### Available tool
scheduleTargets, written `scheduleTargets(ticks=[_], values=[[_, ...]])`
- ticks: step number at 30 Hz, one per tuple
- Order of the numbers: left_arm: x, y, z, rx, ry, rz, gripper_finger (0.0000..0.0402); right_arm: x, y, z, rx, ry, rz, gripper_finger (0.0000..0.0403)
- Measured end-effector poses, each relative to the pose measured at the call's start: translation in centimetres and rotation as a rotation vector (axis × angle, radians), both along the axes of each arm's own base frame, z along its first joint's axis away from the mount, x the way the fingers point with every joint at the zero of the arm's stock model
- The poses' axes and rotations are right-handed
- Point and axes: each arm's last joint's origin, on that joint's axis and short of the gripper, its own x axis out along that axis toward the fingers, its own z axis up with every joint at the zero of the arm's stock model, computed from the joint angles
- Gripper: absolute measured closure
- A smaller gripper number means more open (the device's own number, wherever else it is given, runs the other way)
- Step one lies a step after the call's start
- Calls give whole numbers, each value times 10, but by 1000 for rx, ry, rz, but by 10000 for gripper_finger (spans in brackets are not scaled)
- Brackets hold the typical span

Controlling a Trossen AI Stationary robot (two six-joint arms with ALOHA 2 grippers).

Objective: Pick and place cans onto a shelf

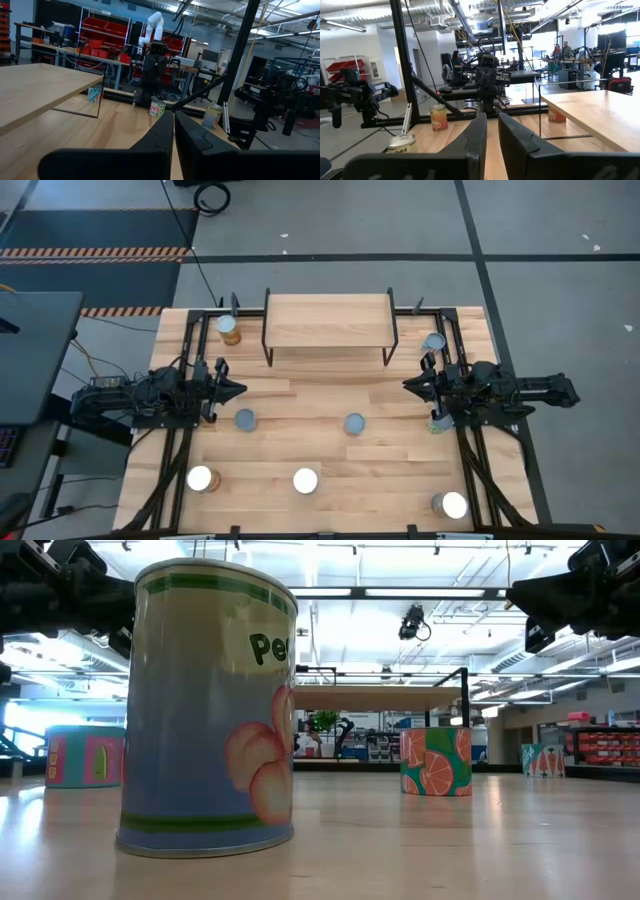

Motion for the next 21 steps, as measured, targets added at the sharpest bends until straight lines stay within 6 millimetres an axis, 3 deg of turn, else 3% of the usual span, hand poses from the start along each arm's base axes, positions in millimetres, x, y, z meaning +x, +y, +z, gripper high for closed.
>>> scheduleTargets(ticks=[9, 16, 21], values=[[0, 0, 0, 0, 0, 0, 379, -1, 0, 6, -7, -66, -19, 346], [0, 0, 0, 0, 0, 0, 379, -8, -1, 25, 359, -273, 68, 346], [0, 0, 0, -1, 0, 0, 379, -15, -3, 49, 459, -317, 60, 353]])
